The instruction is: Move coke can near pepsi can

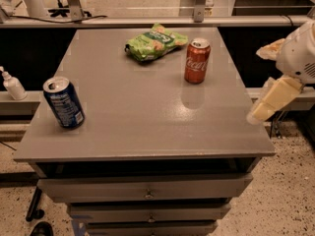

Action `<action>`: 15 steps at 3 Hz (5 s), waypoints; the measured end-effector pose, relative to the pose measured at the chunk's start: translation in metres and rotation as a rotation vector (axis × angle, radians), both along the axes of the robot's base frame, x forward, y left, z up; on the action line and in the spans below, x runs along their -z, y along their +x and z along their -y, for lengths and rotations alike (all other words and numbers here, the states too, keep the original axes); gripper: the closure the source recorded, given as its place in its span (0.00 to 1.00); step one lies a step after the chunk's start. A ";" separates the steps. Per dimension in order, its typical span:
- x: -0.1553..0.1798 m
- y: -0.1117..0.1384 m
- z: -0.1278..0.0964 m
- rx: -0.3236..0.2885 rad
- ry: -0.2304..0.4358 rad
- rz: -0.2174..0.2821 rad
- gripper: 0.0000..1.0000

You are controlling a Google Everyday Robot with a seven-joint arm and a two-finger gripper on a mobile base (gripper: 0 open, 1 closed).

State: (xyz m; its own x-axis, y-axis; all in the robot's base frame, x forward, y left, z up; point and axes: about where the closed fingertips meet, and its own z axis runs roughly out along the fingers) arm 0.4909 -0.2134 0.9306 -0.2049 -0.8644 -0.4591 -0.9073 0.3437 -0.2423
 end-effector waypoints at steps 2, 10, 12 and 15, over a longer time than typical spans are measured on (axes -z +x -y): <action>0.033 0.069 -0.036 0.000 0.303 0.093 0.00; 0.036 0.185 -0.101 0.103 0.759 0.228 0.87; -0.019 0.166 -0.111 0.140 0.815 0.148 1.00; 0.013 0.141 -0.183 -0.065 0.841 0.140 1.00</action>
Offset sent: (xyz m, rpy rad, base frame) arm 0.1095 0.0554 -0.0481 0.5038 -0.1481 -0.0091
